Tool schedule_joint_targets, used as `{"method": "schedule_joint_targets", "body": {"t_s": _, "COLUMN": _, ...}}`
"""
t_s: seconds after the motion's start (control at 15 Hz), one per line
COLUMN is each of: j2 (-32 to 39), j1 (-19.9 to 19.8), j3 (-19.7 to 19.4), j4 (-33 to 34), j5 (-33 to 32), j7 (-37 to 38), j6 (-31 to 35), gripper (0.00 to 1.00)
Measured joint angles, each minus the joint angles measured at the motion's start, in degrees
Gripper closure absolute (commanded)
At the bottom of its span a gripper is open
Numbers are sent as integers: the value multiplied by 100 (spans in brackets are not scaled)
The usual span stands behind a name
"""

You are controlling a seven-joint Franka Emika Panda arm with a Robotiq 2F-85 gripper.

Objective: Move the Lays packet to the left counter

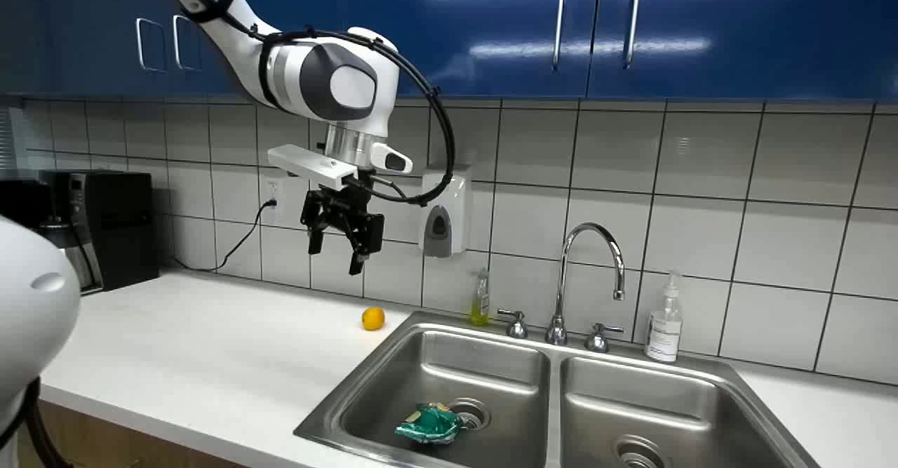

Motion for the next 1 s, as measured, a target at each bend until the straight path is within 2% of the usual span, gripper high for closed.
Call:
{"method": "schedule_joint_targets", "body": {"t_s": 0.67, "j2": 37, "j1": 0, "j3": 15, "j4": -3, "j5": 0, "j7": 0, "j6": 35, "gripper": 0}}
{"method": "schedule_joint_targets", "body": {"t_s": 1.0, "j2": 616, "j1": 0, "j3": 91, "j4": -82, "j5": 2, "j7": 0, "j6": 799, "gripper": 0}}
